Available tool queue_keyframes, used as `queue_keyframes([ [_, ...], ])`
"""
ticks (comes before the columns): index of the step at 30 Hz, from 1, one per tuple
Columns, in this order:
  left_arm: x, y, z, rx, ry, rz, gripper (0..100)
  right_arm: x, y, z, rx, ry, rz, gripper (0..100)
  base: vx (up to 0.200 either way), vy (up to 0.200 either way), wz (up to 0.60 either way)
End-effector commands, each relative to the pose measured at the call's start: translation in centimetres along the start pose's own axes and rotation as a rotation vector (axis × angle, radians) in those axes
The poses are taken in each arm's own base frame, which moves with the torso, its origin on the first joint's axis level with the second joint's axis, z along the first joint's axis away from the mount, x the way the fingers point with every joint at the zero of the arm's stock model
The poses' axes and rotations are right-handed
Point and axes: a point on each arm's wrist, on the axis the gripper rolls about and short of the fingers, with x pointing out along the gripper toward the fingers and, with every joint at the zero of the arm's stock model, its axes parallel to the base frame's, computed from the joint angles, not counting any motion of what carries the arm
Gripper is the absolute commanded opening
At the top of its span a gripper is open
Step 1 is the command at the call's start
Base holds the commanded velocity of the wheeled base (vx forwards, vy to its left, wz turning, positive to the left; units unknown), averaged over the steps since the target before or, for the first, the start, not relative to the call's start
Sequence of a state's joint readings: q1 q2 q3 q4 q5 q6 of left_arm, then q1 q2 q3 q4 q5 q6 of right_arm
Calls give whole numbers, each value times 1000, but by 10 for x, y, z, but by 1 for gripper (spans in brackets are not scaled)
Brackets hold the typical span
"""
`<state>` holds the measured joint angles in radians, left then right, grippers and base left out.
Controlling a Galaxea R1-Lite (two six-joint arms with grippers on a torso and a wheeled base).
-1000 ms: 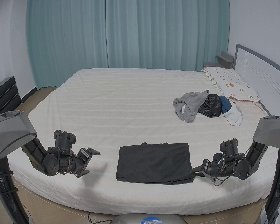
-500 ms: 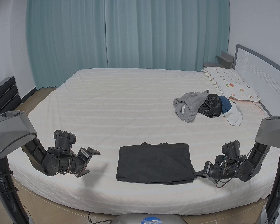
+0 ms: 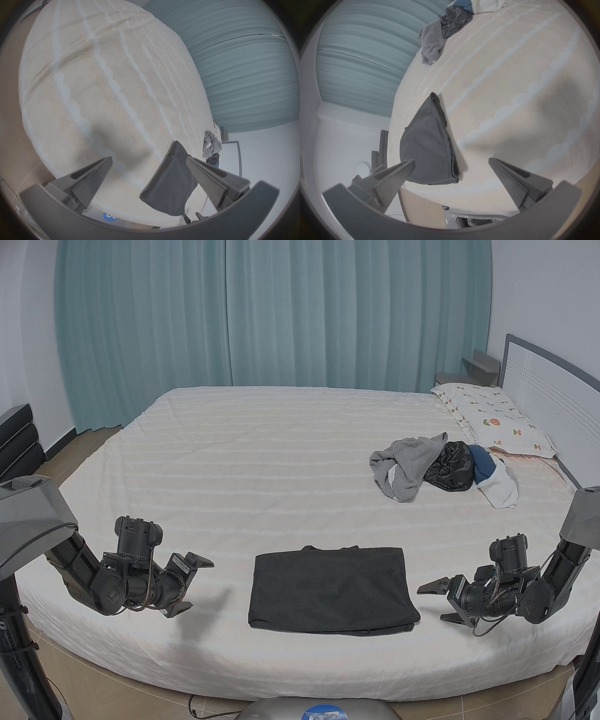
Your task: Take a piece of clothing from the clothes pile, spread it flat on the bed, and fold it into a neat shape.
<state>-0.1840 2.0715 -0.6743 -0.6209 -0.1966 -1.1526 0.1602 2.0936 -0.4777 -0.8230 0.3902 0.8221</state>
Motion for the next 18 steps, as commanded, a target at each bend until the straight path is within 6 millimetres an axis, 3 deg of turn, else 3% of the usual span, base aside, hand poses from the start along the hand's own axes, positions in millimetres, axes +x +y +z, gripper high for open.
queue_keyframes([
  [1,-2,-2,0,-3,-1,-9,100,-3,-3,4,15,-15,-1,100,0,-200,0],
  [12,-2,-3,-7,1,15,-7,100,-1,-5,5,22,-14,-4,100,0,-200,0],
  [18,0,-7,-5,36,7,-23,100,3,-8,5,19,-21,-1,100,0,0,0],
])
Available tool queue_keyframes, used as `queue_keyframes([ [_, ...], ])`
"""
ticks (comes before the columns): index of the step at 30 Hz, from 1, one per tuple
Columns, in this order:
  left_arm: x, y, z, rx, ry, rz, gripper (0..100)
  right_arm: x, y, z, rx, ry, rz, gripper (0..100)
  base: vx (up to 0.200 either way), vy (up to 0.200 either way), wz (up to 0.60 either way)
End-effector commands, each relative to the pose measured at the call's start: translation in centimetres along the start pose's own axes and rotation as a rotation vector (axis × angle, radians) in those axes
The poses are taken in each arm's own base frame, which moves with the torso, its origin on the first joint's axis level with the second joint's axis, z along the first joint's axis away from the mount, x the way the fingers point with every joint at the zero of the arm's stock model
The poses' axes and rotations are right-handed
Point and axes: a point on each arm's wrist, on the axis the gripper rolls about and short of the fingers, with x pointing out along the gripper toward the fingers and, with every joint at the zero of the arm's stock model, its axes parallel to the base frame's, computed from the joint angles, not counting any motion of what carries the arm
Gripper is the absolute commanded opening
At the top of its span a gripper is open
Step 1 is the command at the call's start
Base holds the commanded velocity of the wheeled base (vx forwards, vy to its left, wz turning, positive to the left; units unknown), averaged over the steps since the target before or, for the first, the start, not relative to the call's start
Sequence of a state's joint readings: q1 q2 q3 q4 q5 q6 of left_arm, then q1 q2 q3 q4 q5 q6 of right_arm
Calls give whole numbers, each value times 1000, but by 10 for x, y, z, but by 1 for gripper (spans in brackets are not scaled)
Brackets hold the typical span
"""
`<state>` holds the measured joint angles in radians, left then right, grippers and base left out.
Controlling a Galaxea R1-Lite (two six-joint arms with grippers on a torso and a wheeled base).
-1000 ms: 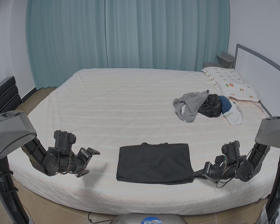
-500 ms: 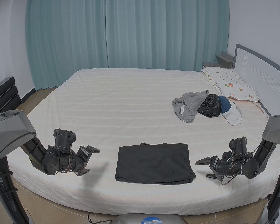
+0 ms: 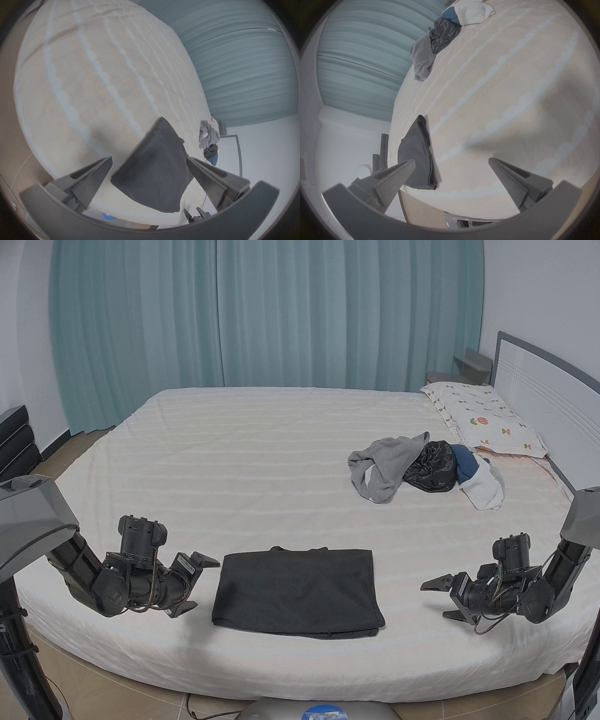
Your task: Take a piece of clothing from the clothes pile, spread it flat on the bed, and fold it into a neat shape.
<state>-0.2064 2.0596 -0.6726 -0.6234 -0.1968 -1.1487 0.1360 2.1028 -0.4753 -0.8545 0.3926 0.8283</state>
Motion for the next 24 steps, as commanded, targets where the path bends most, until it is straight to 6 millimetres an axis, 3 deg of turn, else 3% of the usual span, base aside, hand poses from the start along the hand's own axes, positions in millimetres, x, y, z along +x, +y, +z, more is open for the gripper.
queue_keyframes([
  [1,1,-3,1,18,-6,-10,100,4,-4,-1,4,7,-9,100,0,0,0],
  [10,34,12,4,304,-14,-18,100,7,-5,-4,6,16,-5,100,0,0,0],
  [24,64,8,6,405,-41,-54,100,13,-7,-5,8,6,3,100,0,0,0],
])
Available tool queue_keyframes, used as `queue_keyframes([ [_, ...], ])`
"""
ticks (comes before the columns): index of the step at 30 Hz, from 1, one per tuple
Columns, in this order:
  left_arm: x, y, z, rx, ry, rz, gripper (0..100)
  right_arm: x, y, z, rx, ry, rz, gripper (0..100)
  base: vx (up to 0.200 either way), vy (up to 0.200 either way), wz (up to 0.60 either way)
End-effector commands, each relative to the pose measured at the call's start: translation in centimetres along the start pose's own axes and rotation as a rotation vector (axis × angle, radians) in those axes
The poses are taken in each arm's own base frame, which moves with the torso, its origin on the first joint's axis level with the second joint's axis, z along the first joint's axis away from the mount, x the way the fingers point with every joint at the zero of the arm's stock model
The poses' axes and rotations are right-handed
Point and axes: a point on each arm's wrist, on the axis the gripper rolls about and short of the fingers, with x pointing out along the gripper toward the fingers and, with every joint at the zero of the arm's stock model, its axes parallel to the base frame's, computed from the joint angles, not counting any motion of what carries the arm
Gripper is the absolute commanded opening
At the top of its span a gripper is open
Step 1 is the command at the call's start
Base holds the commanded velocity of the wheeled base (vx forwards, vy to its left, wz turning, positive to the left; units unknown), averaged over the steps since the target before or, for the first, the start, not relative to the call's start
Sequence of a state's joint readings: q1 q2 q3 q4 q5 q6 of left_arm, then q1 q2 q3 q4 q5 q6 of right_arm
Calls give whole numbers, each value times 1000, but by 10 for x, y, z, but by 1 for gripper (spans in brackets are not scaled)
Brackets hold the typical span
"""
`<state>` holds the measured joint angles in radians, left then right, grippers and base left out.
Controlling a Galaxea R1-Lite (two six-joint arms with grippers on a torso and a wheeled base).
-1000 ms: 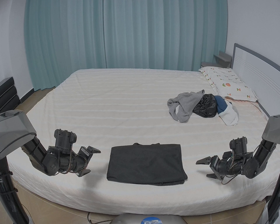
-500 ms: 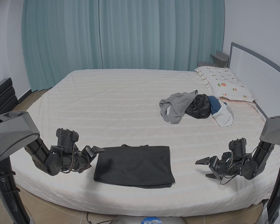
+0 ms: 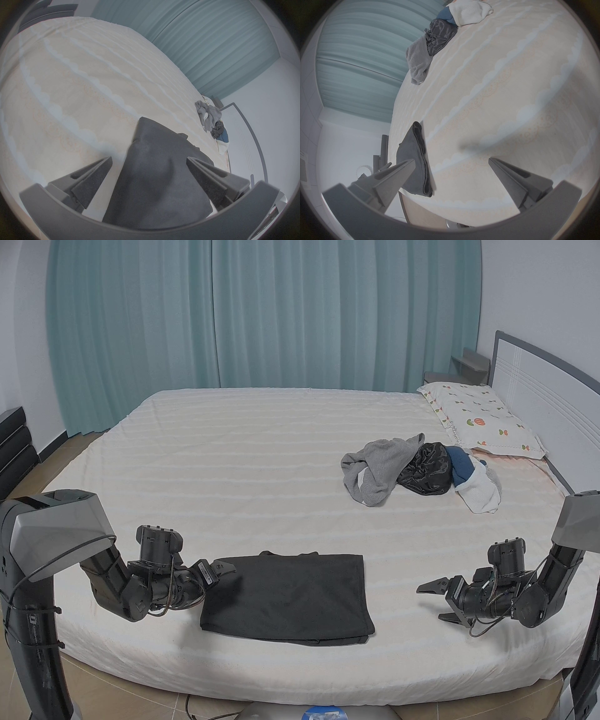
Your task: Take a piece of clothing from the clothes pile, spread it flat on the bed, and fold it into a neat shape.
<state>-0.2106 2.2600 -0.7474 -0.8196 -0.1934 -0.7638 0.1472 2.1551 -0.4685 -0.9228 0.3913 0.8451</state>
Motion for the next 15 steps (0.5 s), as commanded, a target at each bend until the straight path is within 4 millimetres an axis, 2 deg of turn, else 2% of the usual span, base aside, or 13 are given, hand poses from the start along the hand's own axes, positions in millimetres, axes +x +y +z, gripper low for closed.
queue_keyframes([
  [1,12,0,0,3,-1,2,100,2,-3,-2,2,5,-6,100,0,0,0],
  [3,12,1,-1,1,0,4,100,2,-2,-1,0,1,-2,100,0,0,0],
  [4,12,1,-1,1,0,4,0,2,-2,-1,-1,0,-1,100,0,0,0],
  [15,14,1,-3,0,-23,32,0,0,-1,0,1,-13,9,100,0,0,0],
])
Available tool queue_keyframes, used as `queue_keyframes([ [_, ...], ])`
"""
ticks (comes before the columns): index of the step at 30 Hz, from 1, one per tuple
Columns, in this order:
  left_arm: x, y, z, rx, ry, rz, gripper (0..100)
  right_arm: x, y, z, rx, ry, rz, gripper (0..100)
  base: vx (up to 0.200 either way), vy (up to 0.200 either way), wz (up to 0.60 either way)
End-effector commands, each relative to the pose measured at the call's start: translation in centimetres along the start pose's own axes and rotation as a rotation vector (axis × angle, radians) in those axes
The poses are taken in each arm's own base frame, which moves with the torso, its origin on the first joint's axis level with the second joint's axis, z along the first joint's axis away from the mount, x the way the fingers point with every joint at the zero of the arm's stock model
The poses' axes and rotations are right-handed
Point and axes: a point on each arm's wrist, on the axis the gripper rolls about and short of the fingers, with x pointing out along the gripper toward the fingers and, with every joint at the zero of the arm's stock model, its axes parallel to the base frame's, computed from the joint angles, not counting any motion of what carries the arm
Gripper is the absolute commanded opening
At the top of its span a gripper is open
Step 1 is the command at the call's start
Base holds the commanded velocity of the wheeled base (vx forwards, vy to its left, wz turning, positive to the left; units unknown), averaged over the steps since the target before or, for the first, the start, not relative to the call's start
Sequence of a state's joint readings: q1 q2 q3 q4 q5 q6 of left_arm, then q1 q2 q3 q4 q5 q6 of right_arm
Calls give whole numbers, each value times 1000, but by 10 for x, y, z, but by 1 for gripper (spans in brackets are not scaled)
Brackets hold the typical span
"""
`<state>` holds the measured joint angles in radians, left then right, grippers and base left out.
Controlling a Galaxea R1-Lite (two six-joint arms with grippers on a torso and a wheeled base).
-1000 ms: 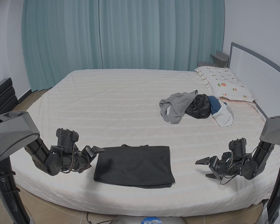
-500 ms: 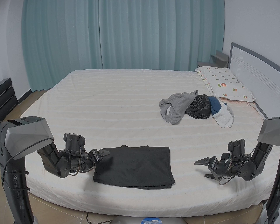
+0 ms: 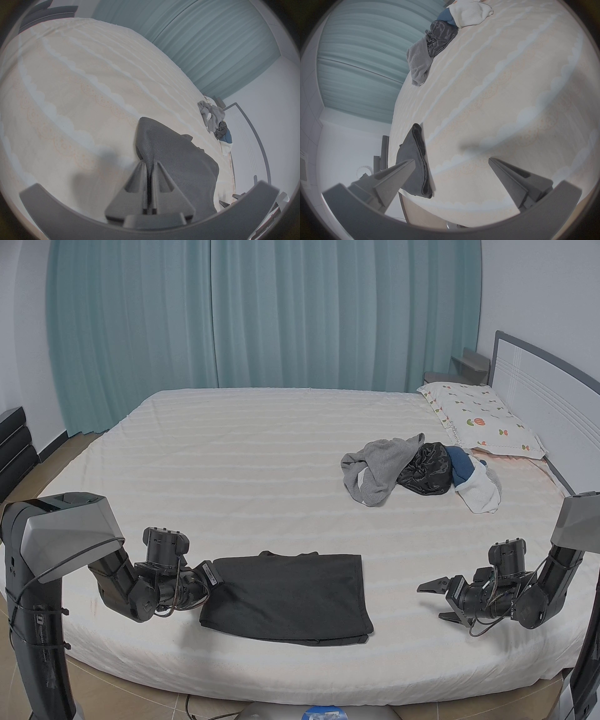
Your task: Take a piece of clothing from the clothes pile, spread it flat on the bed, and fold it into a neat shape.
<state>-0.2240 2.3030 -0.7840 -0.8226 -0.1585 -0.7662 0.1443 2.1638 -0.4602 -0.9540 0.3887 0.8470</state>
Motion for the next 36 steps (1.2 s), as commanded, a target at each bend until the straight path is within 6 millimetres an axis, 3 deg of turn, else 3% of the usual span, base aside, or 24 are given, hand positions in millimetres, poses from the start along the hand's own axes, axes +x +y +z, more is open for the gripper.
queue_keyframes([
  [1,0,1,0,-14,-16,21,0,0,0,1,11,-1,1,100,0,0,0],
  [27,-9,-4,-3,-120,-43,27,0,2,-1,1,41,-1,-1,100,0,0,0],
  [36,-12,-4,-3,-123,-45,28,0,2,0,0,39,3,-1,100,0,200,0],
])
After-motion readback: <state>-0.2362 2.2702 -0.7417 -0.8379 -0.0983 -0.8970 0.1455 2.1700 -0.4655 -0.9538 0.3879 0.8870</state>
